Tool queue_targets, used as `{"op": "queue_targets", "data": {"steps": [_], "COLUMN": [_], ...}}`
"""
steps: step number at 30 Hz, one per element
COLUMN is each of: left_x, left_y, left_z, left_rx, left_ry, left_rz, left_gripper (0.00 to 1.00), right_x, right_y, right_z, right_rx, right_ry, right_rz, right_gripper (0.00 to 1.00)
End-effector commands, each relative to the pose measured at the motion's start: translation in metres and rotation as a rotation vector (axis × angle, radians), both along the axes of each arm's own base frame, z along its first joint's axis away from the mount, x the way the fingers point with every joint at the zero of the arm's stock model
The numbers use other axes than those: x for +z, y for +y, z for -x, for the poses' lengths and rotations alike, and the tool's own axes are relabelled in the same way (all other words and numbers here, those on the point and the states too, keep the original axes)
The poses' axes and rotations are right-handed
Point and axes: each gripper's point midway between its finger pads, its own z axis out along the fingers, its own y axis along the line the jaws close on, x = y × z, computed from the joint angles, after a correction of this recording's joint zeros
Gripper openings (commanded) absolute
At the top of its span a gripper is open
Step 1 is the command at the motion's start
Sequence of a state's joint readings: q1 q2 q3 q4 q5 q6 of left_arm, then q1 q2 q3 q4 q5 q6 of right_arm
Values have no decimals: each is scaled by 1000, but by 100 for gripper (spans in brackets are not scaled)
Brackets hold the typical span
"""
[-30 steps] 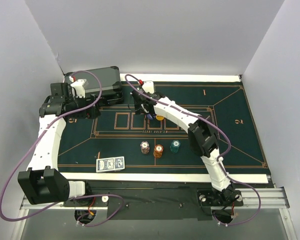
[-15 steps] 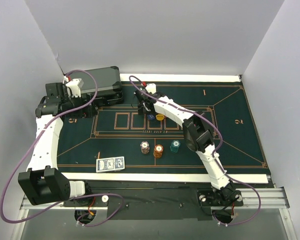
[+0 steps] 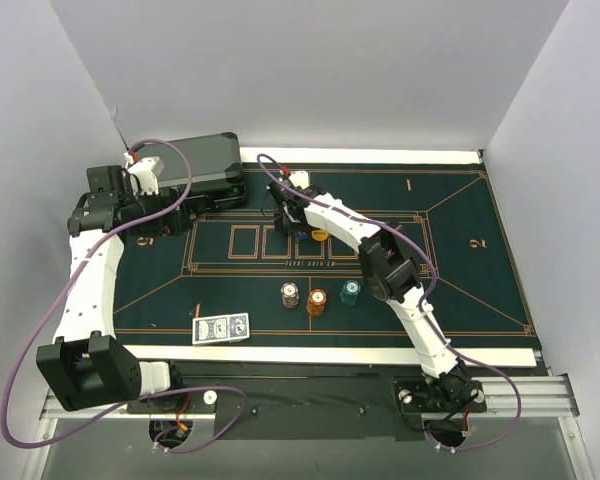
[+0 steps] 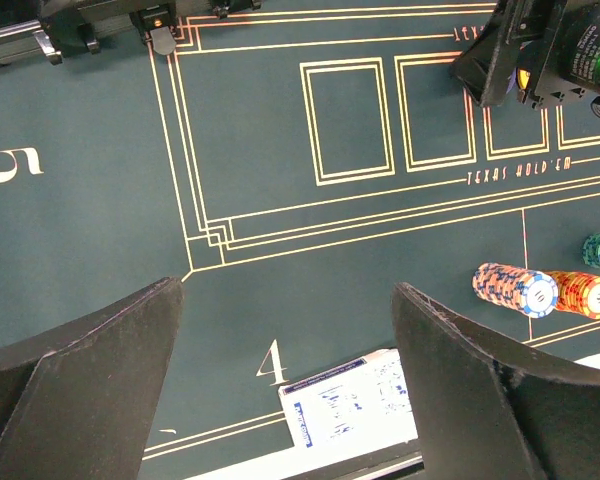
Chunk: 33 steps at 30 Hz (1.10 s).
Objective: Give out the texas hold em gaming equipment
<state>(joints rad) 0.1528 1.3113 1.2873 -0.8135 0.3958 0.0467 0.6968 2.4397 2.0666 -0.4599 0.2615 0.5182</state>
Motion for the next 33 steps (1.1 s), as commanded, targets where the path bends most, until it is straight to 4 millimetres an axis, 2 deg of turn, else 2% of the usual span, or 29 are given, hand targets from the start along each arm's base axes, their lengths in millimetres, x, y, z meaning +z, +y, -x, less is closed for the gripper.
{"op": "queue_targets", "data": {"steps": [1, 8, 13, 17, 23, 30, 33], "left_x": [18, 16, 22, 19, 18, 20, 22], "left_y": [5, 7, 7, 10, 16, 19, 19], "left_z": [-2, 0, 1, 2, 4, 10, 11], "left_rx": [-4, 4, 7, 13, 27, 26, 25], "left_ry": [-58, -55, -71, -70, -66, -70, -73], "left_rz": [-2, 7, 6, 2, 7, 6, 3], "left_gripper": [96, 96, 96, 96, 96, 96, 96], "right_x": [-1, -6, -5, 1, 18, 33, 28], "right_y": [-2, 8, 30, 59, 122, 177, 189], "right_z": [3, 23, 41, 58, 85, 92, 96], "right_rx": [-11, 2, 25, 47, 108, 112, 125], "right_ry": [31, 46, 47, 35, 0, -7, -5], "right_rz": [-3, 8, -18, -69, -176, -367, -389], "right_gripper": [64, 51, 45, 41, 38, 36, 36]}}
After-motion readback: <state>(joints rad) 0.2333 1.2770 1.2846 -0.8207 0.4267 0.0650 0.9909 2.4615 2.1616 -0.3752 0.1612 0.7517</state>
